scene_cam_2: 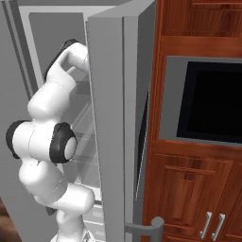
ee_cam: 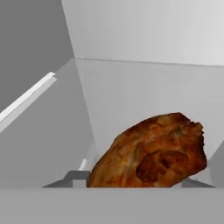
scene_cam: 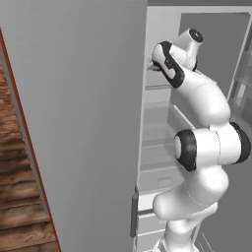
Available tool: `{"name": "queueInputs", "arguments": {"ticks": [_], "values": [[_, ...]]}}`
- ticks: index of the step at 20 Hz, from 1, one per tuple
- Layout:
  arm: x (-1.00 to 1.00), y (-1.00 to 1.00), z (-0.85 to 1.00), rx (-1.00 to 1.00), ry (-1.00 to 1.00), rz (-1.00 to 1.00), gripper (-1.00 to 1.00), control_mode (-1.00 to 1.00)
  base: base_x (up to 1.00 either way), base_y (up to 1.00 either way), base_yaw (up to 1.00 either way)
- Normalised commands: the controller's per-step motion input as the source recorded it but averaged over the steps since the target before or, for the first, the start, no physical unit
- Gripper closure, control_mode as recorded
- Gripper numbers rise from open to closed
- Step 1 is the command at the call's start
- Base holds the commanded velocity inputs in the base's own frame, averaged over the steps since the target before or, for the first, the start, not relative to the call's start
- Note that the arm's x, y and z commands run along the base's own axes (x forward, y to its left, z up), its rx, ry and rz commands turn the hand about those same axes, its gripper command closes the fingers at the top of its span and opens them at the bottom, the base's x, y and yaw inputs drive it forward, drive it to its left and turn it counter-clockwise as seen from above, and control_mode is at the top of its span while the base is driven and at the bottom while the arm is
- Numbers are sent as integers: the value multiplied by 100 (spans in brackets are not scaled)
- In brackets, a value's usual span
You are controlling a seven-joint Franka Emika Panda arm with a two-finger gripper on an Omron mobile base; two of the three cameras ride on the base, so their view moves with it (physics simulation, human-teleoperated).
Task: Open the fridge, remove the kiwi, cucumber, and chicken drumstick, and place them on any counter.
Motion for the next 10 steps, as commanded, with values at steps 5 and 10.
{"name": "queueInputs", "arguments": {"ticks": [5, 10], "values": [[-100, -1, 14, -5, -11, 0, 100, -100, 0, 0, 0], [-100, -22, 75, -15, -5, 0, 100, -100, 0, 0, 0]]}}
